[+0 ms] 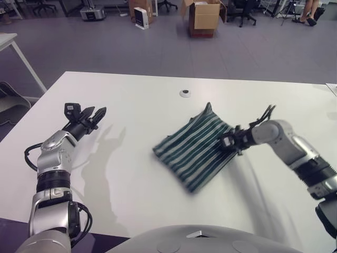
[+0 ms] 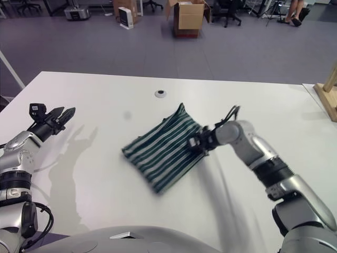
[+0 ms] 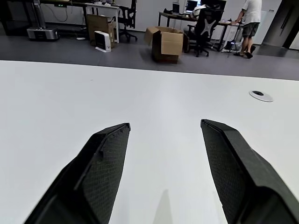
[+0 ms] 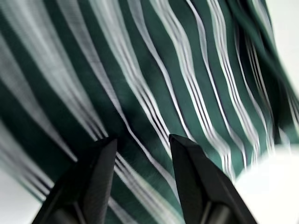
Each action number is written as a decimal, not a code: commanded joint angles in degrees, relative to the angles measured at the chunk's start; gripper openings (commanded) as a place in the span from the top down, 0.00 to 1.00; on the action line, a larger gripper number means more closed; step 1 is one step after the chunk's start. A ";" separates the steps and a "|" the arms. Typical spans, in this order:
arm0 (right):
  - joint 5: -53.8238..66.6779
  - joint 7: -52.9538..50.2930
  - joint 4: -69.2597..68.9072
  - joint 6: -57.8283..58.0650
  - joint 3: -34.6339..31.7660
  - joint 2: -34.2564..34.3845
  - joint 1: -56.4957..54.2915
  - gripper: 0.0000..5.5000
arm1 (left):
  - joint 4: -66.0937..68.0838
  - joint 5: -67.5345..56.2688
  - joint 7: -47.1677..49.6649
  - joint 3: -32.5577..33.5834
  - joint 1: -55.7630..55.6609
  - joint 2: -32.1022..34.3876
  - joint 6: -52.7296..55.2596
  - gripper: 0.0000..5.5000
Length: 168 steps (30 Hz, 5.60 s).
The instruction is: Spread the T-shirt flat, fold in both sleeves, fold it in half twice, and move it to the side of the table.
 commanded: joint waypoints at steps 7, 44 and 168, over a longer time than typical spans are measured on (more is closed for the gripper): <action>1.59 -10.64 21.99 -0.91 -5.57 14.03 -8.54 0.63 | -18.00 4.55 1.56 -8.54 3.32 -4.05 1.75 0.49; 15.16 16.92 -4.07 -34.55 -13.02 -9.71 17.83 0.59 | -46.47 39.58 -21.36 -36.76 23.14 23.59 -29.44 0.49; 23.37 -19.93 -1.64 19.79 -28.99 18.09 10.77 0.53 | 0.08 8.48 17.77 -6.86 16.73 -1.36 5.52 0.64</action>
